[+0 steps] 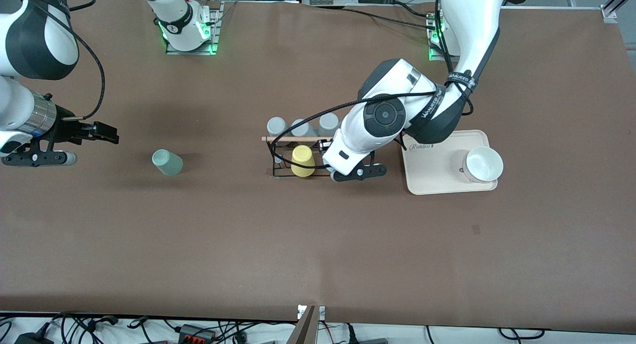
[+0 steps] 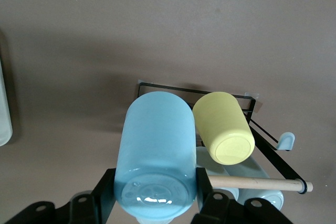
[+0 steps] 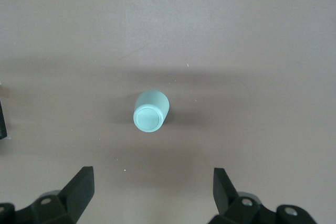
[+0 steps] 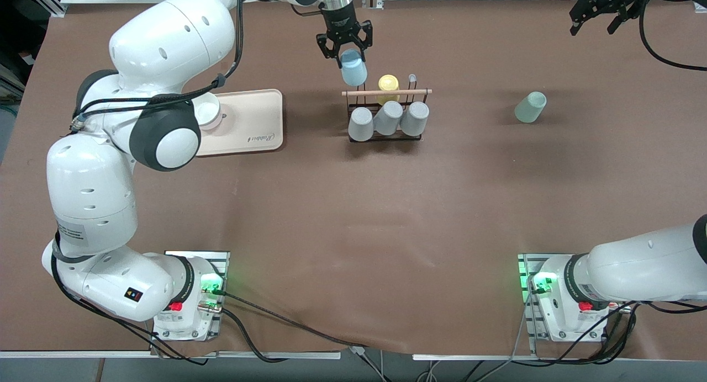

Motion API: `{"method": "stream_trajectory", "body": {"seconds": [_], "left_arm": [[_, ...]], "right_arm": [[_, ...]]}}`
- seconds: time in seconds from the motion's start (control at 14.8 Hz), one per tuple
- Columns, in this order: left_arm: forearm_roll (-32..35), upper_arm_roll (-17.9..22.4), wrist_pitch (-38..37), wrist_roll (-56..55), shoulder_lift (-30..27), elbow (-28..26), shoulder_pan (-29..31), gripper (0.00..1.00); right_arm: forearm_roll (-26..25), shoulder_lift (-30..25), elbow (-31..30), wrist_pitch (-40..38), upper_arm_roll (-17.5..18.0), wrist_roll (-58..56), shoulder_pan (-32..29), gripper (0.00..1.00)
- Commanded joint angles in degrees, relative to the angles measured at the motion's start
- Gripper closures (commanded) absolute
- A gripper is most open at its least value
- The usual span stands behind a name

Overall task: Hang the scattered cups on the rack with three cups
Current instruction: 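Lift the light-blue cup and carry it to the black rack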

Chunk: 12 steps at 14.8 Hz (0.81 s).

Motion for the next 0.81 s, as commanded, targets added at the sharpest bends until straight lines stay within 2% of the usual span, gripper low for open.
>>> {"method": "stream_trajectory", "body": {"seconds": [0.0, 0.4, 0.54, 0.61, 0.67, 0.74], "left_arm": [[-1.5, 0.2, 0.0, -0.8, 1.3, 2.1, -0.7, 0.78], [-1.4, 0.2, 4.0, -0.6, 4.6, 1.9, -1.3, 0.72], [-1.1, 0.3, 4.0, 0.0, 4.7, 1.7, -1.4, 0.67], [-0.9, 0.6, 3.9, 0.0, 4.7, 1.7, -1.4, 0.48], [-0.7, 1.0, 3.7, 0.3, 4.5, 1.9, -1.3, 0.0], [0.7, 1.2, 3.4, 0.6, 3.9, 2.4, -1.1, 0.0]], "right_arm": [[0.1, -0.3, -0.3, -0.3, 0.0, -0.9, -0.4, 0.0], [0.1, -0.2, -0.3, -0.4, -0.2, -0.9, -0.5, 0.0], [0.1, -0.2, -0.3, -0.4, -0.1, -0.9, -1.2, 0.0], [0.1, 0.1, -0.3, -0.5, -0.1, -0.9, -1.2, 0.0], [0.1, 0.1, -0.4, -0.5, -0.1, -0.9, -1.2, 0.0], [0.1, 0.1, -0.3, -0.4, -0.2, -0.9, -1.2, 0.0]]}}
